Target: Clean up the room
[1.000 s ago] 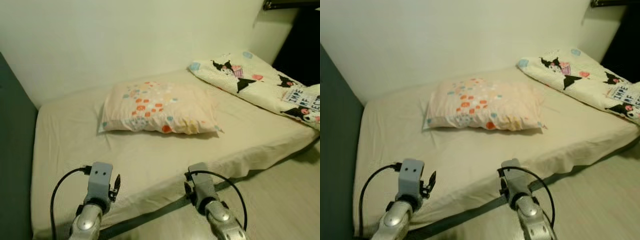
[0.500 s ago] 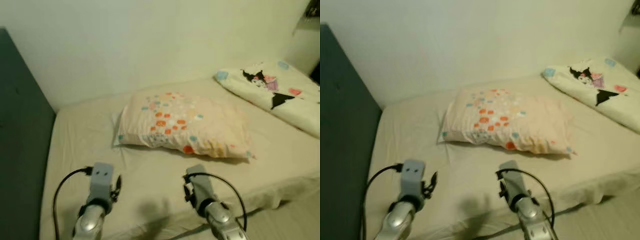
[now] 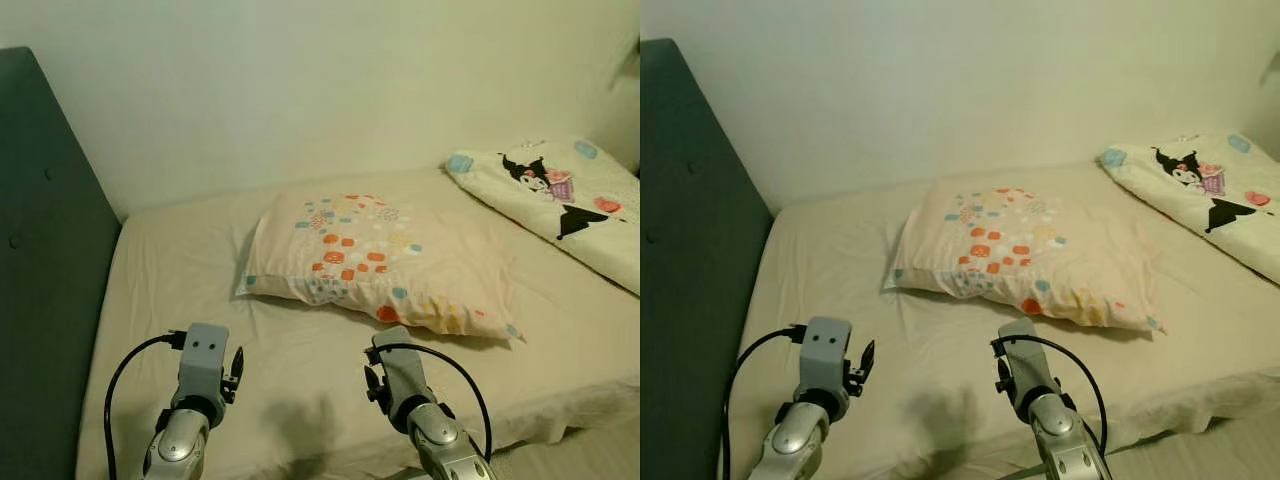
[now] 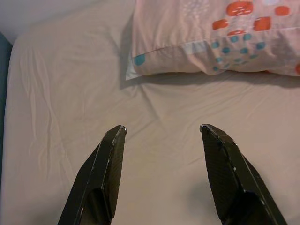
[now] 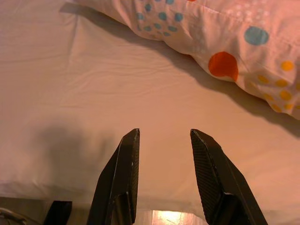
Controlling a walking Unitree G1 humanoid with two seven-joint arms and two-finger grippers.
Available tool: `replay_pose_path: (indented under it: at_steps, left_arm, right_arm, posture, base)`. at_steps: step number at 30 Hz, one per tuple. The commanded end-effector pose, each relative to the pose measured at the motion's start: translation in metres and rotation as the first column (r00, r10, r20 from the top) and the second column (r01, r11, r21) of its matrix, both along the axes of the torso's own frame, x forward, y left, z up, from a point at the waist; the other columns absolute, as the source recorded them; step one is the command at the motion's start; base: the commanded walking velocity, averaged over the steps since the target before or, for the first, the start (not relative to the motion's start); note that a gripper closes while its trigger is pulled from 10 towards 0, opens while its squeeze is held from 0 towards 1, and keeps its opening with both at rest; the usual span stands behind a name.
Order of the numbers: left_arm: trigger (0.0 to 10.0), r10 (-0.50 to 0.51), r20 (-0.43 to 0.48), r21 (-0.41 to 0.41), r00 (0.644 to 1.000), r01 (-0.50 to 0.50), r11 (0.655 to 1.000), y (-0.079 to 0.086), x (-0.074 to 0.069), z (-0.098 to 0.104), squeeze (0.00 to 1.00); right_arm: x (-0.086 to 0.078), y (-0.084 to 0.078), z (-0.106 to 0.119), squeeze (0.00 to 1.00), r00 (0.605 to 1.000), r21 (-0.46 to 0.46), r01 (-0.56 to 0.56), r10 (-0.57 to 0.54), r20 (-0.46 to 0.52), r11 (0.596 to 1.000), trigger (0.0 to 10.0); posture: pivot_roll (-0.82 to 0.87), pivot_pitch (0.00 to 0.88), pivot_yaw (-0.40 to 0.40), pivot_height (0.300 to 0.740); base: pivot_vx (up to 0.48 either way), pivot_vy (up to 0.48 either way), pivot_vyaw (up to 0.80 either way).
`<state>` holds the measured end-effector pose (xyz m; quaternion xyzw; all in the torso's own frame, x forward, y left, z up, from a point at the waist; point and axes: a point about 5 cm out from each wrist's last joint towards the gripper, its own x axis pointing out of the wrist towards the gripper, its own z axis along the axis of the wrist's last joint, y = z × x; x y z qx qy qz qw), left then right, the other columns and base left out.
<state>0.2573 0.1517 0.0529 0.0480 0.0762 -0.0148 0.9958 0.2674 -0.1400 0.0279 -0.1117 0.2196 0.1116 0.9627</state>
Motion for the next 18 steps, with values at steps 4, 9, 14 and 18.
replay_pose_path:
  at_steps: [4, 9, 14, 18]
  left_arm:
    - [10.0, -0.015, -0.023, 0.022, 1.000, 0.015, 1.000, -0.0001, -0.0031, -0.0057, 0.00]
    - [10.0, -0.033, -0.023, 0.026, 0.999, 0.034, 0.999, -0.0033, -0.0030, -0.0059, 0.00]
    - [10.0, -0.031, -0.030, 0.030, 0.999, 0.032, 0.999, -0.0043, -0.0029, -0.0064, 0.00]
    - [10.0, -0.029, -0.031, 0.031, 0.999, 0.030, 0.999, -0.0041, -0.0031, -0.0065, 0.00]
  right_arm:
    - [-0.0026, 0.0027, -0.0028, 0.00, 1.000, 0.003, -0.013, 0.013, -0.011, 1.000, 10.0]
    - [-0.0025, 0.0030, -0.0028, 0.00, 1.000, 0.004, -0.013, 0.013, -0.011, 1.000, 10.0]
    - [-0.0025, 0.0056, -0.0013, 0.00, 0.998, -0.025, -0.065, 0.065, -0.005, 0.998, 10.0]
    - [-0.0039, 0.0083, -0.0020, 0.00, 0.996, -0.023, -0.087, 0.086, -0.013, 0.996, 10.0]
  posture:
    - [-0.07, 0.117, 0.003, 0.736]
    - [-0.06, 0.117, 0.001, 0.736]
    - [-0.06, 0.121, 0.000, 0.736]
    - [-0.06, 0.121, 0.000, 0.736]
  base:
    - [0.000, 0.000, 0.00]
    - [0.000, -0.466, 0.00]
    - [0.000, -0.480, 0.16]
    - [0.000, -0.480, 0.80]
